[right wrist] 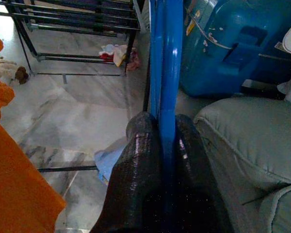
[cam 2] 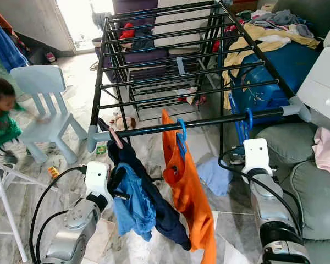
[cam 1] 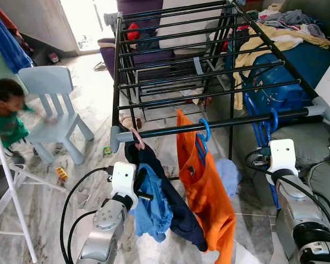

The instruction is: Hang hanger

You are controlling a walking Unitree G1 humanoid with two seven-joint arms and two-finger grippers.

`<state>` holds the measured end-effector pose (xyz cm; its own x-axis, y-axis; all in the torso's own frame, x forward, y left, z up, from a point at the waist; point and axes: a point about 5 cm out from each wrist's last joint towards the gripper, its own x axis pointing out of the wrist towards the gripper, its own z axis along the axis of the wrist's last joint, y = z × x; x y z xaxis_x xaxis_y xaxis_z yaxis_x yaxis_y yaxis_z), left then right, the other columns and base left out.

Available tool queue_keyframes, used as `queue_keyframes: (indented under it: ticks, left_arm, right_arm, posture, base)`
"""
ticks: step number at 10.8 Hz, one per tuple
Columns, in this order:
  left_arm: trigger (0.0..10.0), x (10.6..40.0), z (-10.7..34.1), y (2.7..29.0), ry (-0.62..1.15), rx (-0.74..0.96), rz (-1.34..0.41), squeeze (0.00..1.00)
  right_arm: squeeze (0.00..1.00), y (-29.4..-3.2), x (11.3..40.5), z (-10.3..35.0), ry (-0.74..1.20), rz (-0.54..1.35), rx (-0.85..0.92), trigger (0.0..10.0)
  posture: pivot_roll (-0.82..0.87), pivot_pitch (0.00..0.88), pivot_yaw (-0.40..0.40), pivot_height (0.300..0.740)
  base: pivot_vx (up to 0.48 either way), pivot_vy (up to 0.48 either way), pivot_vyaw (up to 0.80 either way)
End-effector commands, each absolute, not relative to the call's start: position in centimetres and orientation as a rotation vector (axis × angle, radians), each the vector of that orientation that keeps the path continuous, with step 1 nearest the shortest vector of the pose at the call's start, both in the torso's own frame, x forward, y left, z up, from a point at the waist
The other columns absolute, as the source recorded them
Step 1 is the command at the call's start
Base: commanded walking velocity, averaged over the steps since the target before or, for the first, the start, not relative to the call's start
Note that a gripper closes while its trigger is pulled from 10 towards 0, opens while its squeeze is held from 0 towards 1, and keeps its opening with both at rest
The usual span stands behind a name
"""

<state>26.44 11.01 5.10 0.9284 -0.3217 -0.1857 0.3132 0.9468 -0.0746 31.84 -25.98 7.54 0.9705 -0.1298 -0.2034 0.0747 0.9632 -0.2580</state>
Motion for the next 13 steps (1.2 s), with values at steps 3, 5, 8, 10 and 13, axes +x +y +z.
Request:
queue_keyframes:
  ticks: [3,5,8,10,13]
  left_arm:
    - [10.0,26.7,5.2,11.3,0.185,-0.026,-0.298,0.0]
    - [10.0,26.8,5.3,11.5,0.178,-0.022,-0.283,0.0]
    - [10.0,26.8,5.3,11.6,0.173,-0.002,-0.272,0.0]
    - [10.0,26.9,5.3,11.9,0.169,0.011,-0.254,0.0]
    - [10.0,26.8,5.2,12.0,0.174,0.022,-0.243,0.0]
  right_arm:
    - [0.0,-25.3,31.4,8.7,0.091,-0.101,-0.201,0.7]
    - [0.0,-24.9,29.9,8.1,0.052,-0.102,-0.175,0.0]
    - [0.0,-23.3,28.4,6.3,0.096,-0.062,-0.158,10.0]
    - [0.0,-22.7,28.3,5.9,0.117,-0.048,-0.147,10.0]
    - [0.0,-22.6,29.0,6.4,0.112,-0.054,-0.142,10.0]
  posture:
    - [-0.14,0.0,0.116,0.74]
    - [-0.14,0.0,0.115,0.74]
    - [-0.14,0.0,0.12,0.74]
    - [-0.13,0.0,0.118,0.74]
    - [-0.13,0.0,0.112,0.74]
  base:
    - [0.0,0.0,0.0]
    - [0.0,0.0,0.0]
    - [0.0,0.0,0.0]
    - [0.0,0.0,0.0]
    - [0.0,0.0,0.0]
